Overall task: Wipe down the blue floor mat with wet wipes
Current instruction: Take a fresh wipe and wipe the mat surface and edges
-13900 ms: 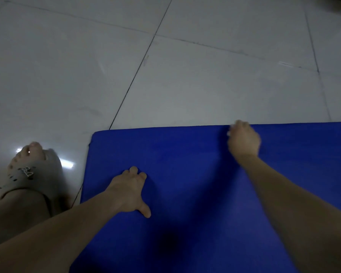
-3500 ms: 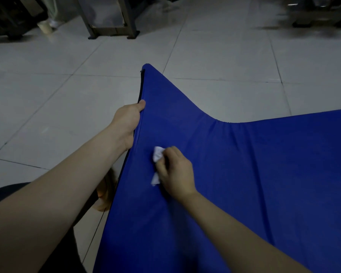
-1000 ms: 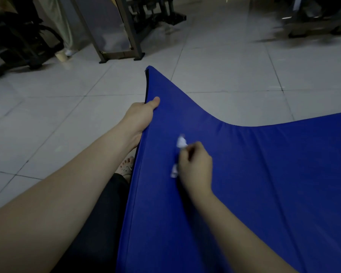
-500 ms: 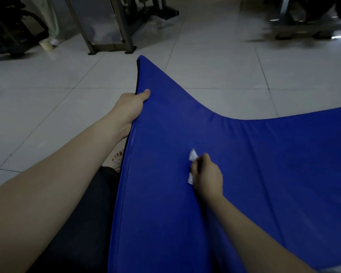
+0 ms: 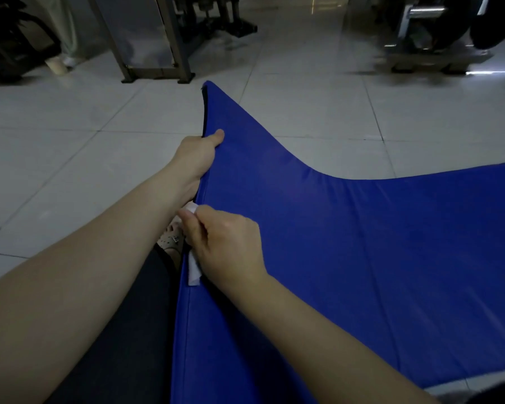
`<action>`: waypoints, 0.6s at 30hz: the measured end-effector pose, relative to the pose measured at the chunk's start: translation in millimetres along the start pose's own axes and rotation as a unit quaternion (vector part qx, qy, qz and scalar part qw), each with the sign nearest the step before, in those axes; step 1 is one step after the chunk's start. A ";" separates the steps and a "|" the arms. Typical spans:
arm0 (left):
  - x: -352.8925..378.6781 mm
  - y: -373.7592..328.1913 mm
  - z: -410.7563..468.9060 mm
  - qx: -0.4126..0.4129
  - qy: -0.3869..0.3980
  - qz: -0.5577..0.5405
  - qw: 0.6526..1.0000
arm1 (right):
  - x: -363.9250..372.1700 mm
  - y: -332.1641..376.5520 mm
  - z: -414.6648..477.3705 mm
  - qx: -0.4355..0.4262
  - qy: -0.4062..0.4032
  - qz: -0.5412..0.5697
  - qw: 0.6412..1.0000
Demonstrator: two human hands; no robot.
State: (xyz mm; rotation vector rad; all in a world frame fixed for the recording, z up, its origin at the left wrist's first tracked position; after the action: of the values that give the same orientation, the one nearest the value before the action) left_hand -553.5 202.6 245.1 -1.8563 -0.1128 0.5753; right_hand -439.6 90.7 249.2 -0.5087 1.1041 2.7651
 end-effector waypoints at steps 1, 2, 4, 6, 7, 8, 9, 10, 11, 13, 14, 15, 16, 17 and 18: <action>1.5 -0.1 -0.4 0.000 0.004 -0.004 1.000 | -3.3 -4.6 -0.7 -0.021 -0.012 -0.038 0.999; 3.3 -0.4 -0.3 0.002 0.008 -0.006 1.000 | -9.9 -16.1 -0.7 -0.011 -0.025 -0.080 0.996; 5.0 -1.2 -2.2 0.006 0.011 -0.002 1.000 | -21.9 -61.0 -12.1 0.090 -0.026 -0.145 0.985; 5.0 -0.9 -2.5 0.004 0.015 -0.002 1.000 | -28.7 -126.8 -48.1 0.259 0.060 -0.170 0.949; 4.6 -0.1 -1.4 -0.001 0.018 -0.006 1.000 | -35.0 -158.6 -76.2 0.328 0.109 -0.194 0.918; 4.3 0.8 -0.8 -0.006 0.019 -0.010 1.000 | -44.7 -183.7 -105.4 0.368 0.155 -0.233 0.887; 4.6 0.5 -1.5 -0.009 0.020 -0.017 1.000 | -55.5 -200.2 -132.2 0.398 0.198 -0.272 0.854; 6.3 -0.1 -1.3 -0.008 0.023 -0.025 0.999 | -66.2 -211.7 -154.1 0.430 0.231 -0.297 0.821; 8.4 -0.9 -0.7 -0.006 0.026 -0.034 0.999 | -71.2 -219.2 -169.0 0.464 0.242 -0.301 0.797; 11.1 -2.6 -0.2 0.000 0.025 -0.047 0.999 | -66.5 -210.2 -164.4 0.504 0.207 -0.240 0.803; 12.5 -3.1 -0.6 0.001 0.023 -0.051 0.998 | -58.8 -201.4 -151.5 0.501 0.173 -0.200 0.824; 13.6 -3.6 -0.8 0.001 0.022 -0.054 0.998 | -51.6 -184.3 -131.0 0.486 0.137 -0.161 0.848; 14.6 -3.2 -0.9 0.001 0.021 -0.053 0.998 | -44.8 -162.2 -106.1 0.452 0.112 -0.132 0.875; 15.4 -2.4 -0.8 0.001 0.020 -0.049 0.999 | -35.6 -134.8 -79.8 0.405 0.107 -0.114 0.901; 15.1 -1.7 -0.3 0.001 0.017 -0.045 0.999 | -26.5 -104.4 -55.3 0.349 0.118 -0.100 0.924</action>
State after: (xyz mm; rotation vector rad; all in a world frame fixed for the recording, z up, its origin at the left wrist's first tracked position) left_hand -539.7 208.2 241.8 -1.8483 -0.1717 0.4823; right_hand -375.9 128.9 153.6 -0.7953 1.8442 1.9722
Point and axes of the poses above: each hand's wrist, its own z-axis towards the middle knuckle, its own x-axis out of the palm, y = z × x, the point moved 8 cm from there along z, towards the middle knuckle, and after that the axes turned 8 degrees about z, right-handed, at the moved point
